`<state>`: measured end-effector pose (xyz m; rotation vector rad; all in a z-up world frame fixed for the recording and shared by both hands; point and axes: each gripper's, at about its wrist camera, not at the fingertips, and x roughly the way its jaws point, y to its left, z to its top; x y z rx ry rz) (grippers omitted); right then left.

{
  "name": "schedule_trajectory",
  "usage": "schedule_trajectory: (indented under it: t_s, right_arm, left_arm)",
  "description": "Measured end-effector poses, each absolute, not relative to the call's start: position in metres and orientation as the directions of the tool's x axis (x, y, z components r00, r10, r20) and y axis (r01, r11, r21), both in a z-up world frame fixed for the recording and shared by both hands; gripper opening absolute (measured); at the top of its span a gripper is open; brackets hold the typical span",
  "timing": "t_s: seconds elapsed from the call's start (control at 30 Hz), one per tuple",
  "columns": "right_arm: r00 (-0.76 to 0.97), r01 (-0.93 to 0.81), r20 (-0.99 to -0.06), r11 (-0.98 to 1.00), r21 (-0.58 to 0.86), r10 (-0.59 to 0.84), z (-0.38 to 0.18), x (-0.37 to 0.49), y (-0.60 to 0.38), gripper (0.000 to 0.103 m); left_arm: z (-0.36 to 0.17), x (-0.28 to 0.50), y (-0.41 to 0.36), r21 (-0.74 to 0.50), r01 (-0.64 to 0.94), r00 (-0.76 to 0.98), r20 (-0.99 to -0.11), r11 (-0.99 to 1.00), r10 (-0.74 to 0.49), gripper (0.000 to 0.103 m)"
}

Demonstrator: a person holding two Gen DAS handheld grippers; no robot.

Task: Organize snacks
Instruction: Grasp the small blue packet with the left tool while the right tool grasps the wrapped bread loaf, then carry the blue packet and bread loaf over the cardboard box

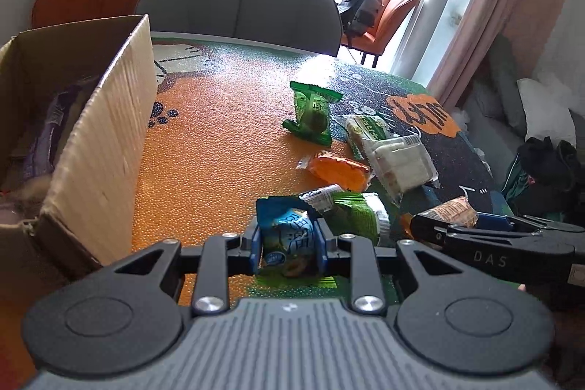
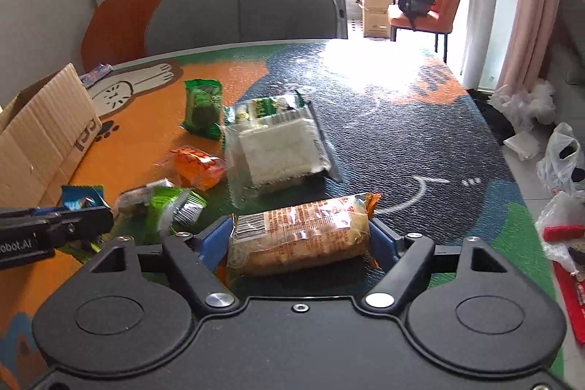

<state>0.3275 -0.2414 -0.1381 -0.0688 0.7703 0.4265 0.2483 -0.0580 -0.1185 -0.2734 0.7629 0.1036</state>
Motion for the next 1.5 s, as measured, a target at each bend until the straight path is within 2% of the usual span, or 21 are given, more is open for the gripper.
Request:
schedule_trajectory:
  t_s: [0.2, 0.47, 0.63, 1.5]
  right_arm:
    - [0.636, -0.437, -0.678, 0.896, 0.080, 0.370, -0.135, 0.322, -0.235, 0.103]
    - [0.646, -0.454, -0.687, 0.891, 0.003, 0.331, -0.142, 0.328, -0.223, 0.102]
    - [0.661, -0.465, -0.683, 0.884, -0.047, 0.311, -0.140, 0.323, -0.222, 0.080]
    - [0.734, -0.483, -0.542, 0.876, 0.009, 0.410, -0.057, 0.290, -0.204, 0.078]
  left_arm:
    - [-0.119, 0.246, -0.059, -0.203, -0.195, 0.719, -0.695, 0.960, -0.001, 0.028]
    - [-0.120, 0.245, -0.051, -0.207, -0.219, 0.716, -0.698, 0.953, 0.013, 0.028]
    - [-0.120, 0.244, -0.051, -0.216, -0.215, 0.716, -0.698, 0.952, 0.003, 0.028]
    - [-0.043, 0.207, -0.030, -0.234, -0.159, 0.821, -0.571, 0.959, -0.003, 0.028]
